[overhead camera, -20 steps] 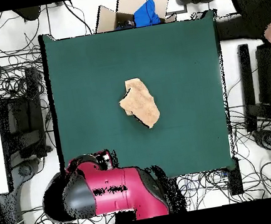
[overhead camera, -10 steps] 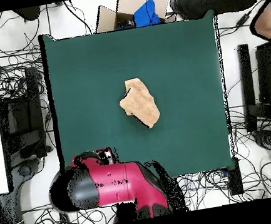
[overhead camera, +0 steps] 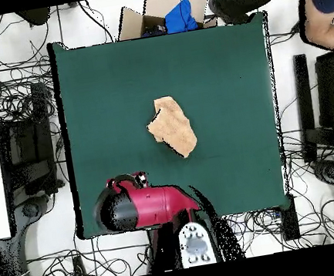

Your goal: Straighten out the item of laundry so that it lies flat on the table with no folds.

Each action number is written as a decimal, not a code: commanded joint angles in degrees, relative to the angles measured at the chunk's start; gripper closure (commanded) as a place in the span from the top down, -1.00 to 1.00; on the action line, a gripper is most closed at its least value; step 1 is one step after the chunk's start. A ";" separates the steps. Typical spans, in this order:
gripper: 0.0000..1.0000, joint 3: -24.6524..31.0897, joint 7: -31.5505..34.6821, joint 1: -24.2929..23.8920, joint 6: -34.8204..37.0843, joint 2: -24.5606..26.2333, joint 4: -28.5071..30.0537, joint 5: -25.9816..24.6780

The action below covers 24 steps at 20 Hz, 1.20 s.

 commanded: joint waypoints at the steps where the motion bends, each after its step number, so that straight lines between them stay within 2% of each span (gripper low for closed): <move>1: 1.00 4.70 11.63 -0.59 -5.51 13.18 -1.94 1.46; 10: 1.00 4.02 10.60 -0.05 -3.33 13.41 -4.64 2.27; 24: 1.00 3.04 11.16 1.32 -0.64 9.13 -3.39 2.95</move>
